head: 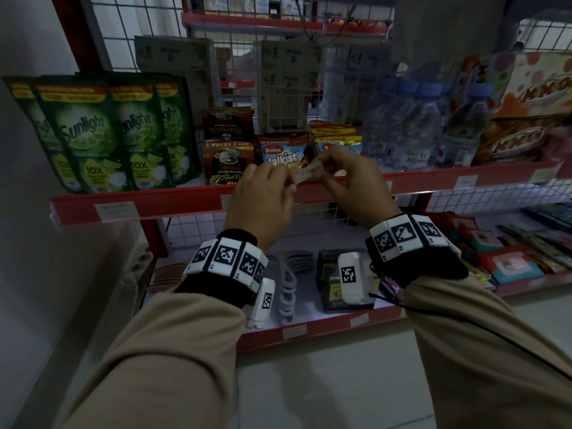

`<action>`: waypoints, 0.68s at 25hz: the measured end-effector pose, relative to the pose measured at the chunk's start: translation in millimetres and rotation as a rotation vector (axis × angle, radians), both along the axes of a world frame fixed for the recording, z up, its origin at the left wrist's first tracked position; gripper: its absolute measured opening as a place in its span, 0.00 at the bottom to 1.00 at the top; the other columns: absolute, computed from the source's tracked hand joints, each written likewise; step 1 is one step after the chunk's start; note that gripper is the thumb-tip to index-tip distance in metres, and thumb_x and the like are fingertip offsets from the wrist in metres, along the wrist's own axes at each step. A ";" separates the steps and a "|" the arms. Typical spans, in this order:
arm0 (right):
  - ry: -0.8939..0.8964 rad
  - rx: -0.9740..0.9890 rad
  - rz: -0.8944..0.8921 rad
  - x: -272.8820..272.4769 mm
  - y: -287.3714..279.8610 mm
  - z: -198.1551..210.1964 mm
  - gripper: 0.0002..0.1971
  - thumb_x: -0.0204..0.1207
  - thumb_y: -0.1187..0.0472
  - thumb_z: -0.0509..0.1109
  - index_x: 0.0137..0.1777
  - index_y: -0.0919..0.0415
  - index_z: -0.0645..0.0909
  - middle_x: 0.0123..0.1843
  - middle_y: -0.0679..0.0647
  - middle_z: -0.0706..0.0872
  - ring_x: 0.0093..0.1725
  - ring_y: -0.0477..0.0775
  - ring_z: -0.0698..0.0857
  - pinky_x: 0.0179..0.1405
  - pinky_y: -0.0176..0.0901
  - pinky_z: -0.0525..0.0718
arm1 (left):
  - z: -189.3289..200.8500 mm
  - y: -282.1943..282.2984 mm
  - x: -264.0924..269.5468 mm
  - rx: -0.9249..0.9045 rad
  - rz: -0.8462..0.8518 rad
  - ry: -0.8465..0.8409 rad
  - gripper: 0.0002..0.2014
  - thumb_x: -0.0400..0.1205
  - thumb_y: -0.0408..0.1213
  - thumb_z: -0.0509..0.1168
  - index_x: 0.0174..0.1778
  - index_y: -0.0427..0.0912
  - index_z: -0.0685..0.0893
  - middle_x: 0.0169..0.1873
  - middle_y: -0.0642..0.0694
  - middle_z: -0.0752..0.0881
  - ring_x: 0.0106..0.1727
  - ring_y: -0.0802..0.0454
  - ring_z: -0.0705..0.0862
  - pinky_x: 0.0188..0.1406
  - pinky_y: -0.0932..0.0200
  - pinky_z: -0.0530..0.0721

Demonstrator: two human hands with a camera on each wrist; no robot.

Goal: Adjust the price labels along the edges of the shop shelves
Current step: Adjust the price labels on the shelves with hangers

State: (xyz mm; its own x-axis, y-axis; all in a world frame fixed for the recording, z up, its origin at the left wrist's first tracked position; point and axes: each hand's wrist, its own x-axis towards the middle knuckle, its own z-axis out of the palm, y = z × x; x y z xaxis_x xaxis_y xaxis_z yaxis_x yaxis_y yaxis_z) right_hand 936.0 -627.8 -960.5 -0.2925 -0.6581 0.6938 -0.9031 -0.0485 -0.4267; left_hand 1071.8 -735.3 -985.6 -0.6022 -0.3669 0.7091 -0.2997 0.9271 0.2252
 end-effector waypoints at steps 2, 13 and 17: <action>-0.041 -0.023 -0.023 -3.8 -2.0 -1.9 0.03 0.79 0.61 0.68 0.50 0.57 0.83 0.44 0.47 0.87 0.46 0.45 0.84 0.44 0.42 0.82 | 2.4 -0.4 3.4 0.009 0.008 -0.015 0.07 0.82 0.37 0.61 0.53 0.40 0.79 0.47 0.44 0.82 0.50 0.46 0.75 0.46 0.53 0.73; 0.001 0.178 -0.060 -2.5 -6.0 -4.8 0.06 0.78 0.56 0.68 0.52 0.55 0.83 0.46 0.51 0.85 0.51 0.58 0.82 0.54 0.62 0.80 | 2.7 1.7 2.9 -0.033 0.082 -0.149 0.12 0.83 0.38 0.59 0.59 0.40 0.81 0.51 0.41 0.79 0.53 0.42 0.73 0.50 0.49 0.72; 0.116 0.210 -0.025 0.6 -0.3 1.2 0.06 0.76 0.63 0.69 0.52 0.58 0.83 0.44 0.53 0.83 0.47 0.56 0.81 0.51 0.58 0.81 | 4.0 1.8 1.8 -0.079 0.124 -0.203 0.13 0.84 0.39 0.58 0.60 0.39 0.82 0.53 0.39 0.79 0.54 0.40 0.73 0.50 0.48 0.72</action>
State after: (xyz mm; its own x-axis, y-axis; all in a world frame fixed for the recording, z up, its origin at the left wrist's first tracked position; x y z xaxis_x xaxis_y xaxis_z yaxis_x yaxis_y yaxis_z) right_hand 936.6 -628.1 -959.3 -0.2369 -0.7850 0.5724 -0.9464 0.0534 -0.3184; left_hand 1073.5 -733.4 -981.6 -0.6894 -0.3949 0.6073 -0.4436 0.8929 0.0769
